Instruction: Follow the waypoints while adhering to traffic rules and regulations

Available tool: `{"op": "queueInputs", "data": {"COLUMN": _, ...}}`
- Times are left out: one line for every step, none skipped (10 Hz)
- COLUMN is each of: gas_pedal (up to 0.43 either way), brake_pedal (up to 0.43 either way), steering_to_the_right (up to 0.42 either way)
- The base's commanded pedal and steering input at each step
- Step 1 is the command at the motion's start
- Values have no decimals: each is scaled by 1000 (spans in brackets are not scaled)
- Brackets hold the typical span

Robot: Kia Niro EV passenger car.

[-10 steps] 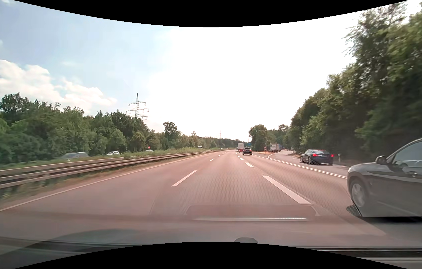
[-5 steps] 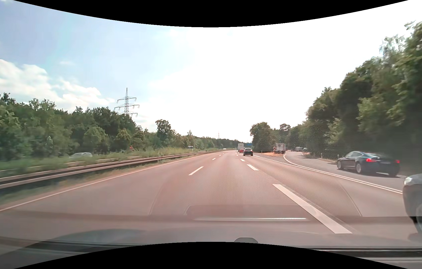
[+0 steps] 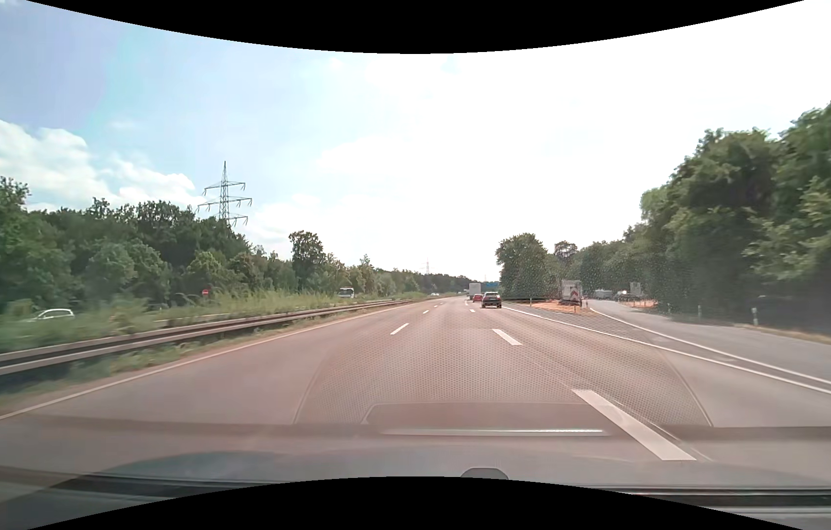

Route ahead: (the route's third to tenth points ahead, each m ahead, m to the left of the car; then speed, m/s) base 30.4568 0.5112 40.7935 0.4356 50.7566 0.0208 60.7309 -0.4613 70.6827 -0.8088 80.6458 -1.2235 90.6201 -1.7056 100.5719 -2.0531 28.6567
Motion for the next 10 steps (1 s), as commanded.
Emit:
{"op": "queueInputs", "data": {"gas_pedal": 157, "brake_pedal": 0, "steering_to_the_right": -1}}
{"op": "queueInputs", "data": {"gas_pedal": 157, "brake_pedal": 0, "steering_to_the_right": -1}}
{"op": "queueInputs", "data": {"gas_pedal": 157, "brake_pedal": 0, "steering_to_the_right": -1}}
{"op": "queueInputs", "data": {"gas_pedal": 157, "brake_pedal": 0, "steering_to_the_right": 0}}
{"op": "queueInputs", "data": {"gas_pedal": 157, "brake_pedal": 0, "steering_to_the_right": 0}}
{"op": "queueInputs", "data": {"gas_pedal": 157, "brake_pedal": 0, "steering_to_the_right": 0}}
{"op": "queueInputs", "data": {"gas_pedal": 157, "brake_pedal": 0, "steering_to_the_right": 0}}
{"op": "queueInputs", "data": {"gas_pedal": 157, "brake_pedal": 0, "steering_to_the_right": 0}}
{"op": "queueInputs", "data": {"gas_pedal": 157, "brake_pedal": 0, "steering_to_the_right": 0}}
{"op": "queueInputs", "data": {"gas_pedal": 157, "brake_pedal": 0, "steering_to_the_right": 0}}
